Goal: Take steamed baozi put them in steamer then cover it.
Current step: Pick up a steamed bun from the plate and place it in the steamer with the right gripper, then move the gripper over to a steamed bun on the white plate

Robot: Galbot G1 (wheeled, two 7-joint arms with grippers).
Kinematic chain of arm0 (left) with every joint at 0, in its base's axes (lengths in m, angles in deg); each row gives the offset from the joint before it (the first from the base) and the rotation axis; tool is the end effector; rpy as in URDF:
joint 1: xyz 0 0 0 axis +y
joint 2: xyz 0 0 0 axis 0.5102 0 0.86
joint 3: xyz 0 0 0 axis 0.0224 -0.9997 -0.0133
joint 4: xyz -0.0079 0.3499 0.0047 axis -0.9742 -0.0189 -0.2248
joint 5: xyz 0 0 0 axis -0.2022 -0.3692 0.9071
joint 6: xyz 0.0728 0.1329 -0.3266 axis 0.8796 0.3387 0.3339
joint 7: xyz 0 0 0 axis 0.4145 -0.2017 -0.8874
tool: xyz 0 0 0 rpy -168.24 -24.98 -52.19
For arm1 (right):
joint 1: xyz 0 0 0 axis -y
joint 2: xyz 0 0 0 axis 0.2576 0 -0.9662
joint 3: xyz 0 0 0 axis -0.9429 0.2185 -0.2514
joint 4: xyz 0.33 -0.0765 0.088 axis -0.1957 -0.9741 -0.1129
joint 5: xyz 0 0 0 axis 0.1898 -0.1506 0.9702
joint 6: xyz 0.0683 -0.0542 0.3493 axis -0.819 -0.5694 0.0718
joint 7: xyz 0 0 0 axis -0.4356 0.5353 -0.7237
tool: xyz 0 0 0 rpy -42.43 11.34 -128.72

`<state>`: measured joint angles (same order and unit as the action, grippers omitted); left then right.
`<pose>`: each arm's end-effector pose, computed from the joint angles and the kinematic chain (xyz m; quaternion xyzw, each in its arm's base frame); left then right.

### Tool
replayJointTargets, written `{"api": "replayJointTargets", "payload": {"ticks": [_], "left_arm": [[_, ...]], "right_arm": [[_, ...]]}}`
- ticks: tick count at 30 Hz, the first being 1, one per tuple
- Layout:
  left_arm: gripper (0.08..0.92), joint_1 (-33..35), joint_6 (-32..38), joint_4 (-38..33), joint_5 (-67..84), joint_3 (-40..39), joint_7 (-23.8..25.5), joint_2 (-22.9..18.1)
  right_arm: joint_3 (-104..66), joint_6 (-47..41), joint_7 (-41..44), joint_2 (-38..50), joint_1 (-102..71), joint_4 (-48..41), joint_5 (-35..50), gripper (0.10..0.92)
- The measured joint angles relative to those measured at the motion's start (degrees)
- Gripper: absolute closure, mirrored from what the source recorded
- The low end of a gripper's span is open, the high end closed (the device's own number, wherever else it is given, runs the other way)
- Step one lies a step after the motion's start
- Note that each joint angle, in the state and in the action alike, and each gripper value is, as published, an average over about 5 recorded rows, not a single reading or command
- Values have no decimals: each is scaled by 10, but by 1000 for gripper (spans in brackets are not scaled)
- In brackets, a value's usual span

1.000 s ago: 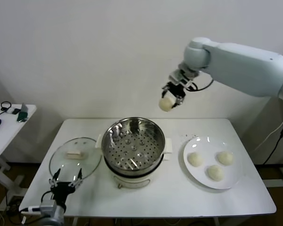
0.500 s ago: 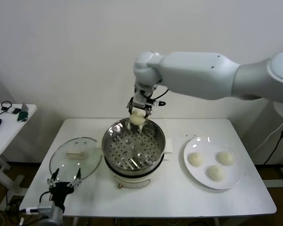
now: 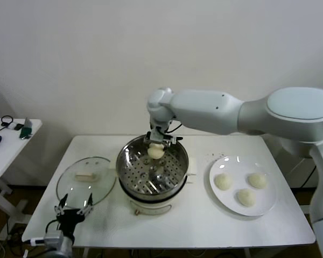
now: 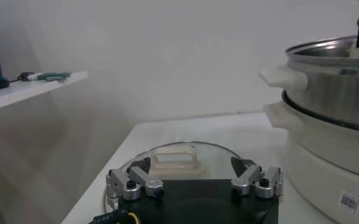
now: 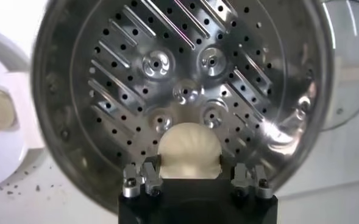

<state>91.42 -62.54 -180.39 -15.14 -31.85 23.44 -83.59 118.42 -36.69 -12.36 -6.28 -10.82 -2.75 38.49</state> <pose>0.1675 0.0986 -0.3521 0.0636 -0.9841 -0.0579 0.1554 0.5653 0.2227 -0.0919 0.6203 -0.0963 0.7783 0.0132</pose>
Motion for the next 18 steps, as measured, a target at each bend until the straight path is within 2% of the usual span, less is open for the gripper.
{"api": "replayJointTargets", "payload": {"ticks": [3,8,11,18], "left_arm": [[177,0,0,0,-1,-1,0,-1],[177,0,0,0,-2,-3,0,-2],[177,0,1,0,-2,-3,0,-3],[177,0,2,-2,-2,-5,-1,-3]], "right_arm": [[-4,4,-4,-4,-9,-13,-5,360],[-9,11,-8,-5,-14,-26,-8,248],[-8,13,-3,-1,-8,-25,5,210],[12,-11,38,30,56,-2,120,203]]}}
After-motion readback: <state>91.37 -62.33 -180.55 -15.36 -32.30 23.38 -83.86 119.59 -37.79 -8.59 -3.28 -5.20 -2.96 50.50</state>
